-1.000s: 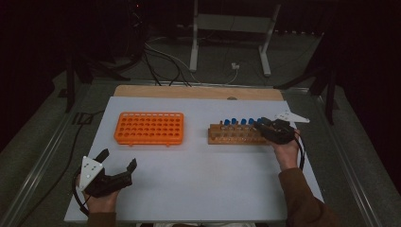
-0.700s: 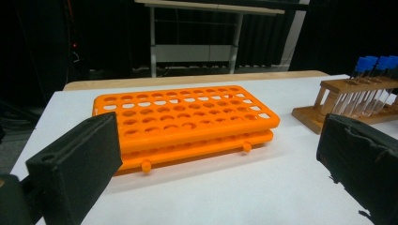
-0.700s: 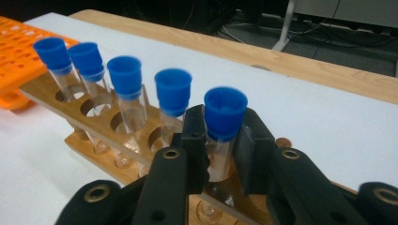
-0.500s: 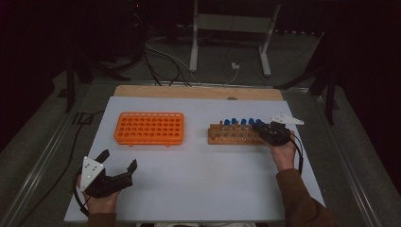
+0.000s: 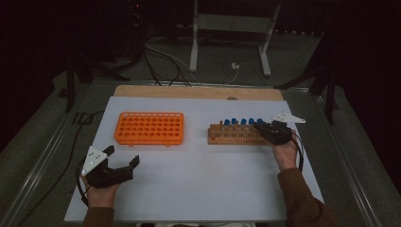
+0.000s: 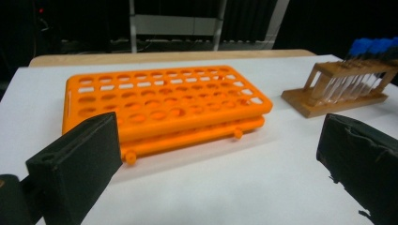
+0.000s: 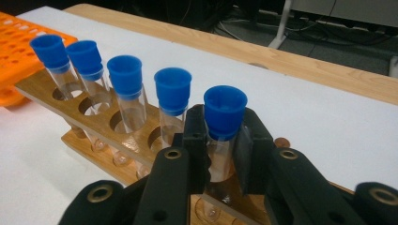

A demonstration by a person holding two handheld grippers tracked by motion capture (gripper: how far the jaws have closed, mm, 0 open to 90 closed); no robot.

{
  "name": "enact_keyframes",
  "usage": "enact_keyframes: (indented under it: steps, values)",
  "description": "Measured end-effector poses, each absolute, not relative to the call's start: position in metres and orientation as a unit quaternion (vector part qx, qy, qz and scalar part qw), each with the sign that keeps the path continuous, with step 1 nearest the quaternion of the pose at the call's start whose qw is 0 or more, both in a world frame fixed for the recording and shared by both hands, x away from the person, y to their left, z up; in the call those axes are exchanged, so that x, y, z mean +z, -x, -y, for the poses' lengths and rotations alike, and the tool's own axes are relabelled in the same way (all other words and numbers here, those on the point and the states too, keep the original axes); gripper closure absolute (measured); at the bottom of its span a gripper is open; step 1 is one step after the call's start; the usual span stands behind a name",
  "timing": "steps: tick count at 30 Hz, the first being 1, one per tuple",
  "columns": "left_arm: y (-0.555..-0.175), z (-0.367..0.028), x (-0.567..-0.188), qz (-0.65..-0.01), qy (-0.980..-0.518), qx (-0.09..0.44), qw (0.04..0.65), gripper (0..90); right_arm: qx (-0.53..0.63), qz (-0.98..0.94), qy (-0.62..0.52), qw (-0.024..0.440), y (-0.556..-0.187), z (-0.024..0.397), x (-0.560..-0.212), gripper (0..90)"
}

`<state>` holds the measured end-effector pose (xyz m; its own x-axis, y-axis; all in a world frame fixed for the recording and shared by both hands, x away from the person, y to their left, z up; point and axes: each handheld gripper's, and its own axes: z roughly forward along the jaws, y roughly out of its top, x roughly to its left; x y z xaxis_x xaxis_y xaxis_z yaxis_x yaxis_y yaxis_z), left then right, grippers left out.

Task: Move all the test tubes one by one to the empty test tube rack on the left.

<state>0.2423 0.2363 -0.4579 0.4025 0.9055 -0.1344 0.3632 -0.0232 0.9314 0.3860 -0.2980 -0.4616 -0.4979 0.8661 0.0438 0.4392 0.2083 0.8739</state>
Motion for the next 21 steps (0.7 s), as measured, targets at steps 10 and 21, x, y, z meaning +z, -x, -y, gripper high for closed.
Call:
enact_keyframes:
  steps: [10, 21]
  values:
    - [-0.251, -0.230, -0.443, -0.436, -0.682, 0.265, 0.525, 1.1, 0.454, -0.736, -0.442, 0.238, -0.383, 0.299, -0.451, 76.5]
    - [-0.270, -0.218, -0.427, -0.430, -0.685, 0.270, 0.523, 1.1, 0.461, -0.733, -0.434, 0.247, -0.379, 0.300, -0.431, 76.5]
